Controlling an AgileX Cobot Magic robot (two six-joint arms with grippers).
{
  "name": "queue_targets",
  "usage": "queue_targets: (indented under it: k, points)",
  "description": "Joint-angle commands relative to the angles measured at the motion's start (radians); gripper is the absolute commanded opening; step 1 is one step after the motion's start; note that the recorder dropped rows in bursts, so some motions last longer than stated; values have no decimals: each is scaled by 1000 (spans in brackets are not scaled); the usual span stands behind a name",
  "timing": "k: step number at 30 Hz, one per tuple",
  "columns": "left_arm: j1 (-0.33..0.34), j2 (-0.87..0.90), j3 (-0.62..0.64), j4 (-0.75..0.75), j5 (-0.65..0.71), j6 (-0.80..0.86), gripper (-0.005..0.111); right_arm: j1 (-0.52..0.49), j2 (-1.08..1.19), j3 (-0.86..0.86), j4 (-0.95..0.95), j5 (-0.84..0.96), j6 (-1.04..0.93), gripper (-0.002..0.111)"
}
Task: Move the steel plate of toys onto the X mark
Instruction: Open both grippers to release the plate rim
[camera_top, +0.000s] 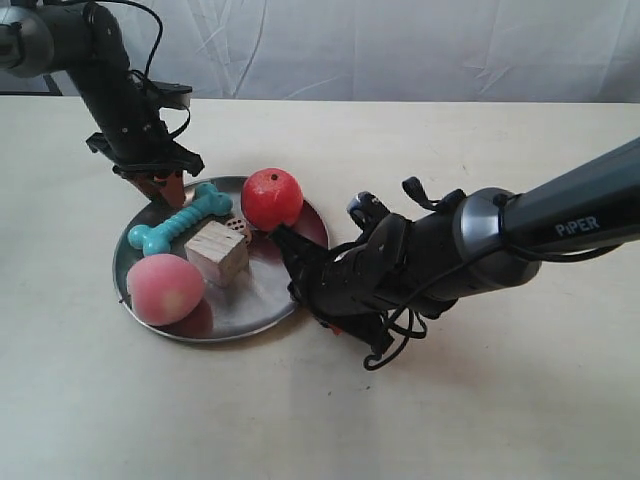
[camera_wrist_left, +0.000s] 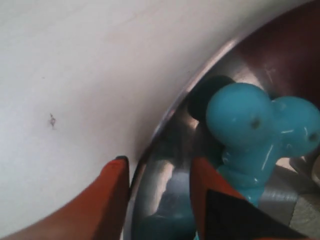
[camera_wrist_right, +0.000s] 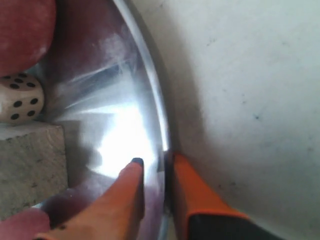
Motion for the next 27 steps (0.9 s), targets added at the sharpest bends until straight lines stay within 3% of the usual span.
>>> queue_targets:
  k: [1,16,21,27]
  points:
    - [-24,-8,-1,-102,57,-16,41,2,-2,-14,-22,30,-13,46]
    - [-22,-50,-1,-50,57,-19,41,2,-19,-14,-82,104,-13,48]
    - [-22,-44,-1,-30,57,-19,59,2,-20,-14,-105,152,-13,48]
    - [-22,-44,-1,-2,57,-43,61,-51,-20,-14,-187,254,-13,48]
